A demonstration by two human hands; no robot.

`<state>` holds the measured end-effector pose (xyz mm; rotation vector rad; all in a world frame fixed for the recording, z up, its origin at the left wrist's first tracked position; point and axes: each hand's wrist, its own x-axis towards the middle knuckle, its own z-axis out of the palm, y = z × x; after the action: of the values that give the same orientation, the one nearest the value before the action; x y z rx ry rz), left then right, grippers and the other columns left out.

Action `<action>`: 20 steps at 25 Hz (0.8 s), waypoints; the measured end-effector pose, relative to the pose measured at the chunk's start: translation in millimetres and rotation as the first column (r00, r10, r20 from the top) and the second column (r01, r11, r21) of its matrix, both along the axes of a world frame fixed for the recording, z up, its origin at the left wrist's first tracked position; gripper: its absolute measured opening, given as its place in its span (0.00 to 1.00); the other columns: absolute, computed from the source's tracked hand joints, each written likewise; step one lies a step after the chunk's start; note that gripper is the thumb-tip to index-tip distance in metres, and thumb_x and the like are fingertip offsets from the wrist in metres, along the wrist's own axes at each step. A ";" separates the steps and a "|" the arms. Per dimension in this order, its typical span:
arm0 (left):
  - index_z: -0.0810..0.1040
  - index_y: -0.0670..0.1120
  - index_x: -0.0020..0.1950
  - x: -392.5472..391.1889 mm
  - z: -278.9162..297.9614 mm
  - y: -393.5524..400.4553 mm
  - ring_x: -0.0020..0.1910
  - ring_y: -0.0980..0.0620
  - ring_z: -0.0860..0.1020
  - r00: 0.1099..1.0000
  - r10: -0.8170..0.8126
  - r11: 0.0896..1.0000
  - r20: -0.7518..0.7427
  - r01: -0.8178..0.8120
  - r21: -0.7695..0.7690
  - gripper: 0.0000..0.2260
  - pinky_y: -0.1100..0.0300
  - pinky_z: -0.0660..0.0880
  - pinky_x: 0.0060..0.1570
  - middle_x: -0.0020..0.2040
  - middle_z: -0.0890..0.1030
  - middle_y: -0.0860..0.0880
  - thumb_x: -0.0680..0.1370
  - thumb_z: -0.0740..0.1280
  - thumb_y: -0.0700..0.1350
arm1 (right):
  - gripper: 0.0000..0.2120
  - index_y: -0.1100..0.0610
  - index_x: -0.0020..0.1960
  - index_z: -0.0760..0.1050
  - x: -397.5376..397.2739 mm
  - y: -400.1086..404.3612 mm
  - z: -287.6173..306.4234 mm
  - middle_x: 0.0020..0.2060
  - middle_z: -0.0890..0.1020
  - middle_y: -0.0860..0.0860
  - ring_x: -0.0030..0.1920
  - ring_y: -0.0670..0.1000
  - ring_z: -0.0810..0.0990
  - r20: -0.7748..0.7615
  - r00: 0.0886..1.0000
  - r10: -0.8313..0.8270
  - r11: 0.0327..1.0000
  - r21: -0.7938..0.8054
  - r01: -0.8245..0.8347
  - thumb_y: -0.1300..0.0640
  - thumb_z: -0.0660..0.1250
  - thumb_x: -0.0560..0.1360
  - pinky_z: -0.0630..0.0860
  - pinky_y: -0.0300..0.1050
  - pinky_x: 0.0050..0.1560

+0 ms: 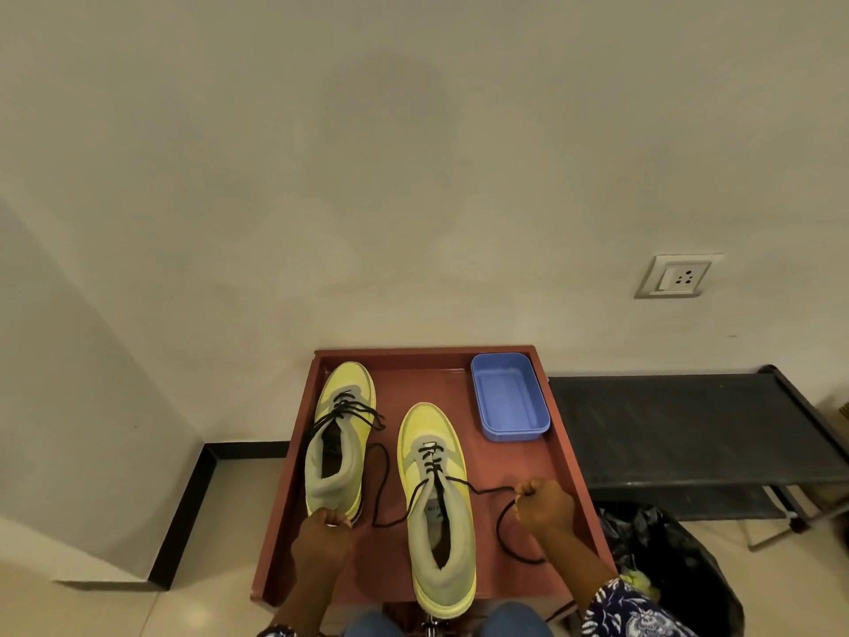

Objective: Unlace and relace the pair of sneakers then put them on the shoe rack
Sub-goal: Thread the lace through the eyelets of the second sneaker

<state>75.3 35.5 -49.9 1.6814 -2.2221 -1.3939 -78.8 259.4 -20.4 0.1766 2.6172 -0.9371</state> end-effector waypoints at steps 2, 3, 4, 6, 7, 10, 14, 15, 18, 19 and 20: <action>0.77 0.45 0.43 0.7 -2.0 -1.3 0.46 0.40 0.80 1.000 0.004 1.000 0.010 -0.004 0.003 0.03 0.57 0.71 0.43 0.44 0.83 0.41 0.74 0.64 0.40 | 0.16 0.54 0.28 0.70 -0.3 -0.9 -2.9 0.45 0.84 0.59 0.47 0.58 0.80 0.017 1.000 -0.011 1.000 -0.005 0.011 0.68 0.63 0.72 0.65 0.37 0.41; 0.78 0.44 0.43 0.5 -2.3 -1.6 0.46 0.40 0.80 1.000 0.006 1.000 0.014 -0.006 0.006 0.04 0.57 0.71 0.43 0.44 0.83 0.41 0.75 0.63 0.41 | 0.13 0.56 0.31 0.75 -0.4 -1.3 -3.7 0.46 0.84 0.59 0.49 0.58 0.80 0.020 1.000 -0.008 1.000 -0.004 0.008 0.67 0.63 0.73 0.65 0.37 0.41; 0.78 0.44 0.45 0.6 -3.2 -1.9 0.46 0.40 0.80 1.000 0.011 1.000 0.018 -0.011 0.009 0.05 0.57 0.72 0.44 0.45 0.83 0.41 0.75 0.63 0.42 | 0.10 0.59 0.37 0.80 -0.3 -2.0 -3.9 0.47 0.84 0.59 0.51 0.58 0.80 0.015 1.000 -0.007 1.000 -0.008 0.007 0.65 0.63 0.74 0.66 0.37 0.42; 0.79 0.44 0.48 0.6 -2.4 -1.1 0.47 0.40 0.79 1.000 0.020 1.000 0.022 -0.020 0.009 0.06 0.57 0.71 0.45 0.46 0.82 0.41 0.74 0.63 0.41 | 0.08 0.63 0.47 0.82 -0.5 -2.5 -5.5 0.49 0.83 0.60 0.52 0.59 0.80 0.008 1.000 -0.004 1.000 -0.029 0.004 0.64 0.64 0.74 0.67 0.38 0.44; 0.79 0.44 0.49 0.5 -1.8 -0.7 0.48 0.40 0.79 1.000 0.022 1.000 0.022 -0.022 0.005 0.07 0.57 0.71 0.46 0.47 0.82 0.41 0.74 0.63 0.41 | 0.08 0.63 0.49 0.82 -0.4 -2.3 -5.7 0.49 0.83 0.60 0.52 0.59 0.80 0.007 1.000 -0.004 0.999 -0.039 0.004 0.63 0.64 0.75 0.68 0.38 0.44; 0.79 0.43 0.51 0.4 -0.7 0.6 0.48 0.41 0.78 1.000 -0.002 1.000 0.023 0.002 -0.009 0.08 0.57 0.70 0.45 0.48 0.81 0.41 0.75 0.63 0.40 | 0.08 0.64 0.50 0.81 0.5 -1.6 -4.0 0.49 0.83 0.60 0.53 0.59 0.80 -0.001 1.000 -0.024 0.997 -0.072 0.024 0.63 0.65 0.75 0.67 0.38 0.44; 0.79 0.41 0.51 -2.1 1.4 1.7 0.51 0.39 0.77 0.999 -0.018 1.000 0.037 0.018 -0.016 0.08 0.56 0.71 0.49 0.51 0.80 0.40 0.75 0.63 0.40 | 0.08 0.67 0.46 0.81 2.2 -0.9 0.5 0.46 0.83 0.63 0.50 0.60 0.80 -0.024 0.998 -0.053 0.995 -0.090 0.051 0.64 0.65 0.74 0.65 0.39 0.42; 0.79 0.41 0.52 -2.9 2.1 2.7 0.51 0.39 0.77 0.999 -0.020 1.000 0.037 0.020 -0.017 0.08 0.56 0.70 0.49 0.52 0.80 0.40 0.75 0.63 0.40 | 0.08 0.68 0.44 0.81 2.7 -0.8 2.2 0.45 0.83 0.64 0.49 0.61 0.80 -0.031 0.998 -0.061 0.994 -0.091 0.058 0.64 0.65 0.74 0.65 0.39 0.41; 0.78 0.39 0.51 -6.7 7.2 6.9 0.51 0.39 0.77 1.000 -0.009 1.000 0.024 0.009 -0.008 0.08 0.57 0.69 0.47 0.51 0.80 0.39 0.76 0.63 0.40 | 0.08 0.67 0.42 0.81 2.4 -0.5 4.5 0.44 0.83 0.64 0.48 0.61 0.80 -0.046 0.995 -0.084 0.991 -0.107 0.079 0.63 0.65 0.74 0.65 0.40 0.42; 0.78 0.39 0.51 -8.3 8.1 8.1 0.52 0.39 0.77 1.000 -0.005 1.000 0.015 0.005 0.003 0.08 0.56 0.70 0.48 0.51 0.80 0.39 0.75 0.63 0.40 | 0.08 0.66 0.43 0.81 2.6 -0.5 5.4 0.44 0.83 0.63 0.48 0.61 0.80 -0.047 0.995 -0.086 0.991 -0.109 0.081 0.63 0.65 0.74 0.65 0.40 0.42; 0.78 0.39 0.51 -9.5 9.4 10.0 0.52 0.38 0.77 1.000 -0.001 1.000 0.008 0.001 0.013 0.08 0.55 0.70 0.49 0.52 0.80 0.39 0.75 0.64 0.41 | 0.08 0.66 0.44 0.81 2.4 -0.2 5.8 0.45 0.83 0.63 0.49 0.61 0.80 -0.046 0.995 -0.088 0.990 -0.112 0.083 0.63 0.65 0.74 0.66 0.39 0.43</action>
<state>65.8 45.4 -40.5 1.6923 -2.2235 -1.4077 -76.4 259.2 -14.6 0.2416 2.6136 -1.1258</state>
